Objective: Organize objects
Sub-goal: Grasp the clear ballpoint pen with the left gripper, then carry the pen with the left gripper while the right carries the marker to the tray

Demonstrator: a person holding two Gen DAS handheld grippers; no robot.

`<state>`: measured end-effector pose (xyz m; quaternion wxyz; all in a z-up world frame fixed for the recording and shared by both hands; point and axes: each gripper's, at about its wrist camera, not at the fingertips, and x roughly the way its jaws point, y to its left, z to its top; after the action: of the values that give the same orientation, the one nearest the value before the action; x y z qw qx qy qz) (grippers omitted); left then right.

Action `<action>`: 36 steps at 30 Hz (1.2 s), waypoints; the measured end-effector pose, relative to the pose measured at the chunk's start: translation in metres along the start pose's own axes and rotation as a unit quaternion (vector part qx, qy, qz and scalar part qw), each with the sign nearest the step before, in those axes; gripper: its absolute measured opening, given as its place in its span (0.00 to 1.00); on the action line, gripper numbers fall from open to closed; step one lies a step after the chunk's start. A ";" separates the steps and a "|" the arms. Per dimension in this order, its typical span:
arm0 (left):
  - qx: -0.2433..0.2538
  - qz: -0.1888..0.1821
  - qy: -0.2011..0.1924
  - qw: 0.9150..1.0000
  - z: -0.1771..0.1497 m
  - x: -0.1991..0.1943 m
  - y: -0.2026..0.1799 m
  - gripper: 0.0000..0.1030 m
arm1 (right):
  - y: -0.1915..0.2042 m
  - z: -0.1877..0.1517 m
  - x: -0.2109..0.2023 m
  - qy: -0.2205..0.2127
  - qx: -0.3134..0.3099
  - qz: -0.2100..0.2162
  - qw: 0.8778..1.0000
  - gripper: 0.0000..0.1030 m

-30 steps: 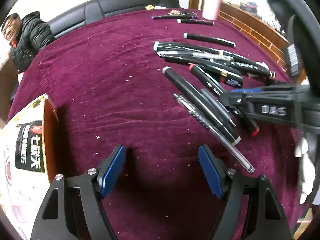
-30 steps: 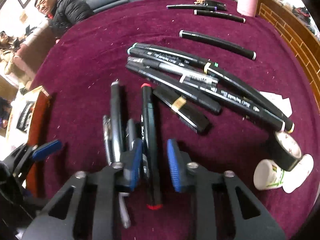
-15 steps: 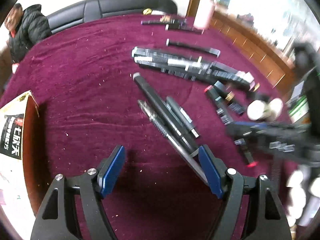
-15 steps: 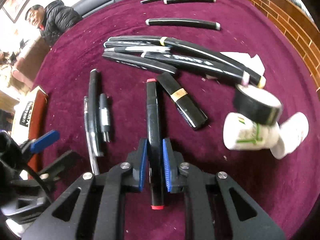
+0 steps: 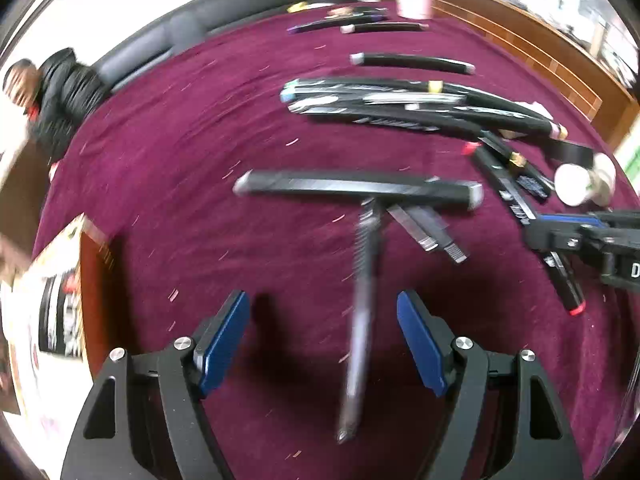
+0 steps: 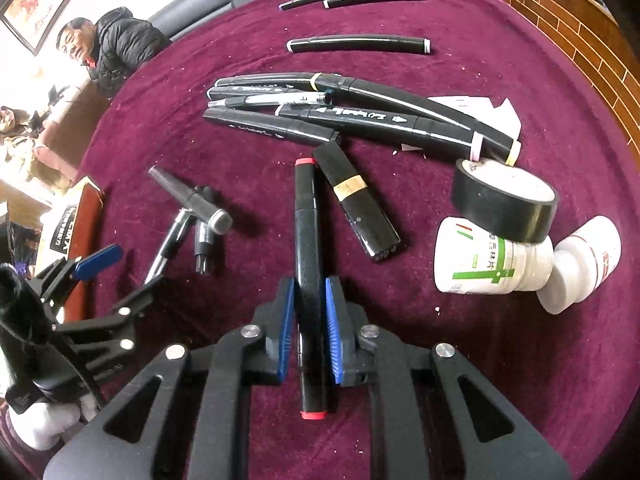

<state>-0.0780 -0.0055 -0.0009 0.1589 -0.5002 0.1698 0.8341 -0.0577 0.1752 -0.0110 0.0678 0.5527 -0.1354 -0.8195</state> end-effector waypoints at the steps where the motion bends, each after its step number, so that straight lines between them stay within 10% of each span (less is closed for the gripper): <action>1: 0.013 0.006 -0.004 1.000 0.005 0.003 -0.007 0.68 | 0.001 0.000 0.000 0.000 -0.002 -0.003 1.000 0.13; 3: 0.028 0.005 -0.011 1.000 0.010 0.004 -0.015 0.63 | 0.005 0.001 0.002 -0.002 -0.006 -0.013 1.000 0.13; 5: 0.024 -0.051 -0.011 0.998 0.009 0.003 -0.016 0.23 | 0.011 0.002 0.004 -0.007 -0.020 -0.027 0.999 0.13; 7: 0.034 -0.064 -0.007 0.997 0.006 -0.001 -0.019 0.06 | 0.016 0.001 0.004 -0.012 -0.035 -0.042 0.998 0.13; 25: -0.129 -0.146 -0.090 0.977 -0.074 -0.099 0.069 0.07 | 0.023 -0.037 -0.048 -0.025 0.000 0.068 0.997 0.13; 36: -0.211 -0.098 -0.127 0.964 -0.138 -0.150 0.151 0.07 | 0.138 -0.051 -0.060 -0.002 -0.081 0.162 0.983 0.13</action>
<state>0.0316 -0.2156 0.0899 0.1513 -0.4266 -0.0816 0.8879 0.0071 0.0512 0.0651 0.2443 0.5140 -0.1562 -0.8073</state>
